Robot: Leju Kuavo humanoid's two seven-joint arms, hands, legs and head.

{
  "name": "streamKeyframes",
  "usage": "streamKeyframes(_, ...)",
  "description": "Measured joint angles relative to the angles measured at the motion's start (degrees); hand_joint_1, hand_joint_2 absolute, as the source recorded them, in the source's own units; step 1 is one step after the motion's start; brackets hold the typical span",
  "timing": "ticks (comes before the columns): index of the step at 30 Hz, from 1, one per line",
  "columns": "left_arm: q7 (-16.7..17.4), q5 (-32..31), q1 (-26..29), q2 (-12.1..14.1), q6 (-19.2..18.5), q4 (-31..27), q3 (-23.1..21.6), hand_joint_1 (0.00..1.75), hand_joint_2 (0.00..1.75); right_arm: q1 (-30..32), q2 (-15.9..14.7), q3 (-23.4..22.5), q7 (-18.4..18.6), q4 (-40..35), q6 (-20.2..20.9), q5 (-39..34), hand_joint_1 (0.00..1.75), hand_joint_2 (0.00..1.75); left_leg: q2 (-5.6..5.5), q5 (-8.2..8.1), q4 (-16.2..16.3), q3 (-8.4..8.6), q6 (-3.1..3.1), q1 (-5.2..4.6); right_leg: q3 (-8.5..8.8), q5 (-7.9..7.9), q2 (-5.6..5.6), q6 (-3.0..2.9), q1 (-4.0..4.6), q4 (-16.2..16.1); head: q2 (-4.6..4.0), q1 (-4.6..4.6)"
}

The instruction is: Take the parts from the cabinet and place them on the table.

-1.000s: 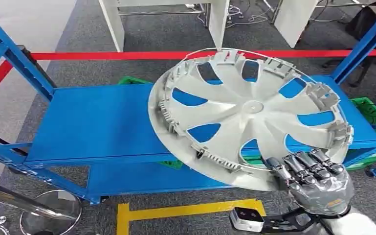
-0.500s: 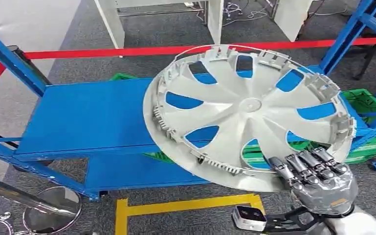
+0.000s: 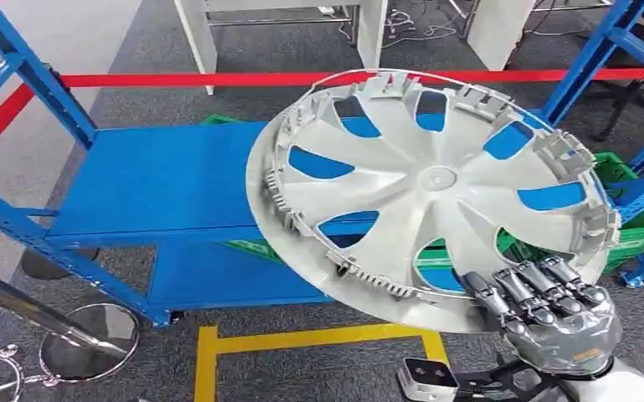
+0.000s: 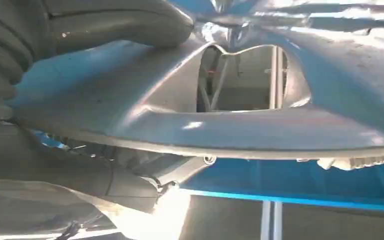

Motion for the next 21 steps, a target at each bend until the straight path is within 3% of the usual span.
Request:
streamKeyframes(2, 0.22, 0.37, 0.05, -0.3, -0.24, 0.0, 0.59, 0.0, 0.0, 0.04, 0.0, 0.04, 0.0, -0.33, 0.0, -0.02, 1.75, 1.75, 0.06, 1.17, 0.15, -1.62, 0.01, -0.02, -1.4, -6.25, 0.04, 0.4, -0.1, 7.4, 0.0, 0.02)
streamKeyframes(3, 0.28, 0.46, 0.06, -0.39, -0.31, 0.0, 0.83, 0.0, 0.0, 0.27, 0.0, 0.04, 0.0, -0.41, 0.0, -0.02, 1.75, 1.75, 0.11, 1.89, 0.25, -2.6, -0.02, -0.03, -1.91, -7.88, 0.03, 0.66, -0.08, 11.46, 0.0, 0.02)
streamKeyframes(4, 0.41, 0.57, 0.07, -0.48, -0.33, 0.0, 1.2, 0.0, 0.0, 0.49, 0.0, 0.07, -0.02, -0.44, 0.0, 0.0, 1.75, 1.75, 0.13, 2.5, 0.34, -3.51, -0.09, -0.03, -1.65, -7.27, 0.04, 0.81, -0.09, 13.47, 0.0, 0.02)
streamKeyframes(5, 0.44, 0.74, 0.07, -0.55, -0.35, 0.0, 1.46, 0.0, 0.0, 0.62, 0.0, 0.09, -0.02, -0.46, 0.0, 0.0, 1.75, 1.75, 0.15, 3.15, 0.54, -4.53, -0.2, 0.0, -0.25, -5.17, 0.03, 0.98, -0.16, 13.1, 0.0, 0.02)
streamKeyframes(7, 0.52, 0.76, 0.07, -0.59, -0.37, 0.0, 1.64, 0.0, 0.0, 0.63, -0.02, 0.09, -0.02, -0.61, 0.0, 0.0, 1.75, 1.75, 0.15, 4.08, 1.1, -6.25, -0.61, 0.09, 5.21, -1.2, 0.0, 1.11, -0.28, 6.69, 0.0, 0.0)
streamKeyframes(8, 0.52, 0.76, 0.04, -0.61, -0.37, 0.0, 1.68, 0.0, 0.0, 0.61, -0.02, 0.09, -0.02, -0.72, 0.0, 0.0, 1.75, 1.75, 0.13, 4.5, 1.64, -6.81, -0.9, 0.14, 9.14, -1.18, -0.03, 1.16, -0.34, 1.26, 0.0, 0.06)
streamKeyframes(9, 0.57, 0.98, 0.03, -0.59, -0.37, 0.0, 1.79, 0.0, 0.0, 0.5, -0.02, 0.11, -0.02, -0.76, 0.0, 0.02, 1.75, 1.75, 0.08, 4.74, 2.28, -7.58, -1.22, -0.23, 12.92, -3.48, -0.04, 1.08, -0.1, -3.88, 0.0, 0.13)
streamKeyframes(10, 0.74, 1.3, 0.03, -0.59, -0.35, 0.0, 2.01, 0.0, 0.0, 0.67, -0.02, 0.11, -0.02, -1.11, 0.0, 0.02, 1.75, 1.75, 0.04, 5.25, 2.64, -7.83, -1.41, -0.19, 13.28, -4.35, 0.13, 0.17, -0.01, -5.35, 0.02, -0.09)
streamKeyframes(11, 0.83, 1.53, 0.05, -0.61, -0.2, 0.0, 2.25, 0.0, 0.0, 0.85, -0.02, 0.11, -0.02, -1.29, 0.0, 0.0, 1.75, 1.75, 0.06, 5.75, 2.65, -7.88, -1.61, -0.2, 12.09, -4.21, 0.08, 0.01, 0.05, -5.19, 0.0, 0.02)
streamKeyframes(13, 1.11, 1.73, 0.26, -0.57, 0.4, 0.0, 2.64, 0.0, 0.0, 1.13, -0.02, 0.07, 0.04, -1.7, 0.0, 0.02, 1.75, 1.75, -0.01, 6.55, 2.58, -8.18, -2.13, -0.19, 11.49, -3.51, 0.0, -1.04, 0.02, -4.99, 0.0, 0.02)
streamKeyframes(14, 1.31, 1.68, 0.3, -0.5, 0.7, 0.0, 2.66, 0.0, 0.0, 1.11, -0.02, 0.07, 0.07, -1.99, 0.0, 0.02, 1.75, 1.75, -0.09, 5.49, 3.14, -8.69, -2.5, 0.04, 10.78, -2.92, -0.32, -1.52, -0.28, -4.99, 0.0, 0.0)
streamKeyframes(15, 1.46, 1.51, 0.3, -0.57, 1.16, 0.0, 2.66, 0.0, 0.0, 1.37, 0.0, 0.04, 0.22, -2.34, 0.0, 0.0, 1.75, 1.75, -0.08, 1.82, 4.99, -9.14, -3.1, 0.1, 10.09, -2.24, -0.28, -2.06, -0.32, -4.96, 0.0, -0.35)
streamKeyframes(17, 1.62, 0.78, 0.26, -0.53, 1.97, 0.0, 2.66, 0.0, 0.0, 1.73, 0.11, 0.02, 0.41, -3.23, 0.0, 0.0, 1.75, 1.75, -0.08, -5.63, 12.92, -10.28, -3.95, 0.69, 8.9, -0.93, -0.38, -2.28, -0.29, -4.91, 0.0, -0.52)
streamKeyframes(18, 1.64, 0.54, 0.24, -0.48, 2.23, 0.0, 2.66, 0.0, 0.0, 1.81, 0.17, 0.04, 0.53, -3.41, 0.0, 0.0, 1.75, 1.75, -0.07, -7.51, 16.78, -10.65, -4.18, 0.86, 8.4, -0.29, -0.37, -2.23, -0.28, -4.8, 0.0, -0.53)
streamKeyframes(19, 1.62, 0.13, 0.22, -0.44, 2.58, 0.0, 2.64, 0.0, 0.0, 1.85, 0.22, 0.04, 0.52, -3.6, 0.0, 0.0, 1.75, 1.75, -0.07, -7.62, 19.32, -10.51, -4.3, 0.99, 7.53, 0.38, -0.39, -2.19, -0.29, -4.65, 0.0, -0.55)
streamKeyframes(20, 1.53, -0.38, 0.18, -0.35, 2.95, 0.0, 2.55, 0.0, 0.0, 1.89, 0.31, 0.02, 0.52, -3.74, 0.0, 0.0, 1.75, 1.75, -0.08, -6.12, 19.69, -9.54, -4.4, 1.15, 6.5, 0.98, -0.4, -2.09, -0.32, -4.45, 0.0, -0.55)
streamKeyframes(21, 1.27, -1.2, 0.17, -0.22, 3.54, 0.0, 2.38, 0.0, 0.0, 1.93, 0.39, 0.02, 0.52, -3.89, 0.0, 0.0, 1.75, 1.75, -0.08, -4.13, 17.86, -7.62, -4.4, 1.31, 5.6, 1.44, -0.39, -1.98, -0.33, -4.2, 0.0, -0.55)
